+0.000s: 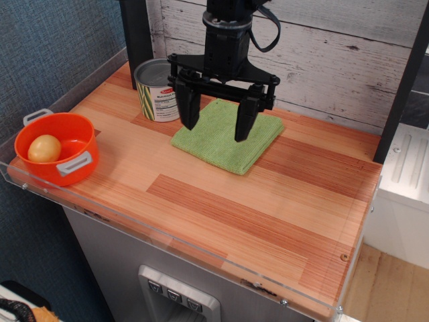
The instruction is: Move the napkin to the lower right hand side of the table.
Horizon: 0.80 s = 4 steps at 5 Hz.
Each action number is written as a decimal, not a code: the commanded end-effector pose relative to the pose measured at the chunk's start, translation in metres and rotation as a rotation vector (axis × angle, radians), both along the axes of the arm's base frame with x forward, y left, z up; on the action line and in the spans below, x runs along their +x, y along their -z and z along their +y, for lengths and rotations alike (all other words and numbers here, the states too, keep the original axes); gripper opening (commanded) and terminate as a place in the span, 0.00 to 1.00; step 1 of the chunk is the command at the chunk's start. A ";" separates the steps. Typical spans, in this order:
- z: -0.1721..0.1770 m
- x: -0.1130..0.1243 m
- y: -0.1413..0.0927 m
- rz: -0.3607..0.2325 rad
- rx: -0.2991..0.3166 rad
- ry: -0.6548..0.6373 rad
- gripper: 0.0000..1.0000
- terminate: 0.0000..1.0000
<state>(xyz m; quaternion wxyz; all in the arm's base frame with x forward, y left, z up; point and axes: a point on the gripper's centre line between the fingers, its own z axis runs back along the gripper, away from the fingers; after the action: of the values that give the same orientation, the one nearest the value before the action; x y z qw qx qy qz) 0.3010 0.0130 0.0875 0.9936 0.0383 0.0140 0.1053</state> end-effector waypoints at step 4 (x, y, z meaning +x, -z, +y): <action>0.035 0.081 0.038 -0.177 0.022 0.201 0.00 0.00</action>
<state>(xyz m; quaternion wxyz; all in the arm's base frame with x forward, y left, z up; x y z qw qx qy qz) 0.3749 0.0426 0.0311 0.9979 0.0353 -0.0547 0.0067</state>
